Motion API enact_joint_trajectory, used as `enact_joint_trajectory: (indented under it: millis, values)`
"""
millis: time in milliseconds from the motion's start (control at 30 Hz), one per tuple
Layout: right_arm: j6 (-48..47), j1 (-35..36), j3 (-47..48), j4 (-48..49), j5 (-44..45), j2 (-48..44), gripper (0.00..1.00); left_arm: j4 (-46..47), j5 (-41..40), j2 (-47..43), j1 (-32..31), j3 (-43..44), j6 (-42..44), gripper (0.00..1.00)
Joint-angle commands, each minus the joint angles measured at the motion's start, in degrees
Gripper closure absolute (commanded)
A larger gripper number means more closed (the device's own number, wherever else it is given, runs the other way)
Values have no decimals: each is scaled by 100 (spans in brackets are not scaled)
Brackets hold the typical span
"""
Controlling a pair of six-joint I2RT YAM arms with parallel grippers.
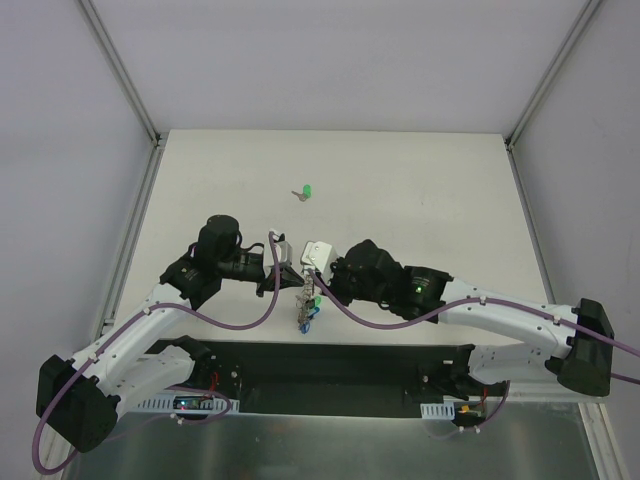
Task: Put the keys on the keyring
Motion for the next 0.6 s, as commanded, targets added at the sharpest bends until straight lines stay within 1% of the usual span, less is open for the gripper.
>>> enact_joint_trajectory:
  millis: [0, 567]
  values:
    - [118, 22, 293, 240, -44, 15, 99, 345, 202, -75, -44, 32, 12, 100]
    - [198, 30, 276, 90, 175, -134, 99, 354, 157, -101, -44, 14, 12, 100]
